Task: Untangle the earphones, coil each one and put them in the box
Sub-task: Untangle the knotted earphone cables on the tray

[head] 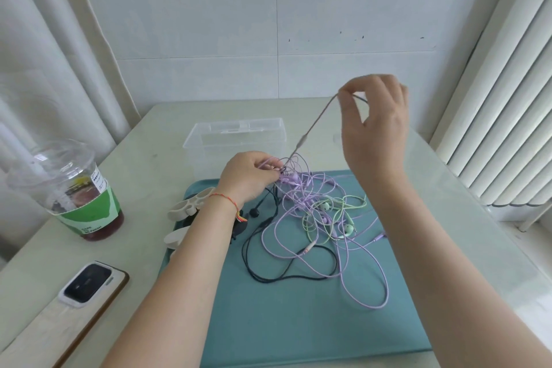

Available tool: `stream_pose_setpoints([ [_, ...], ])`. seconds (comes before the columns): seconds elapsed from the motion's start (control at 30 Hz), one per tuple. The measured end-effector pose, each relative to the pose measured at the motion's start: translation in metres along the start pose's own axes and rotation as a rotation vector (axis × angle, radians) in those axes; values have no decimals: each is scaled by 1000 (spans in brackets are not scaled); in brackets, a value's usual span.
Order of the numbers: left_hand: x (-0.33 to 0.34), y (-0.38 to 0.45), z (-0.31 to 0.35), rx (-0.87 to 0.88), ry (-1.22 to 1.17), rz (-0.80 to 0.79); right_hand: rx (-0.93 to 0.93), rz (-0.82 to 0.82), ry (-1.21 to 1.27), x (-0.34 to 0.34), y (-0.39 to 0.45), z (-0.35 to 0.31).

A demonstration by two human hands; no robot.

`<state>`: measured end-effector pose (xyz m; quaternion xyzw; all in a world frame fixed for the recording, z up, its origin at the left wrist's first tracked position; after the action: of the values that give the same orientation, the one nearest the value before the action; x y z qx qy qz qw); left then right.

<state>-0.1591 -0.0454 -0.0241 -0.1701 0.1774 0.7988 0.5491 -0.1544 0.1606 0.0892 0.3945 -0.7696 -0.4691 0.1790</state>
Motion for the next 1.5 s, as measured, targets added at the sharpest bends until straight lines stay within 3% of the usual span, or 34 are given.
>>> stream_pose_setpoints([
  [0.23,-11,-5,13,-123,-377,96,522,-388,269,29,-16,21],
  [0.33,-9,-6,19,-122,-557,43,695,-508,508,39,-25,14],
  [0.43,0,-11,29,-23,-492,-108,796,-579,678,46,-32,9],
  [0.5,9,-15,29,10,-367,-191,813,-537,772,45,-28,8],
  [0.6,13,-14,21,-13,-274,-198,799,-365,822,36,-17,15],
  [0.67,8,-8,12,-60,-305,-131,716,-260,612,26,-11,25],
  [0.77,-4,-3,7,-59,-298,-34,438,-363,53,21,-8,34],
  [0.83,-6,-2,9,-33,-268,-5,261,-450,-135,27,-14,32],
  [0.93,-4,-1,9,-1,-196,39,59,-482,-63,37,-20,10],
  [1.03,-1,0,9,13,-160,43,-55,-626,5,48,-31,-5],
  [1.17,1,-5,16,4,-203,-21,-68,-833,-55,61,-54,0],
  [1.4,5,-8,17,-42,-234,-121,-166,-835,-167,63,-56,0],
  [1.5,6,-9,18,-44,-246,-126,-67,-900,-108,61,-58,1],
])
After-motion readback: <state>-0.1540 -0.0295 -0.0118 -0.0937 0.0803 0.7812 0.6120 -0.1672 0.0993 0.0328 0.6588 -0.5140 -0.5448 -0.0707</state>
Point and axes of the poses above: each hand's wrist, its own y-axis towards the middle knuckle, its own x-axis out of the palm, z = x × y, the point moved 7 cm from there along y, towards the middle knuckle, and after that the axes turned 8 degrees about z, right-handed, at the moved point
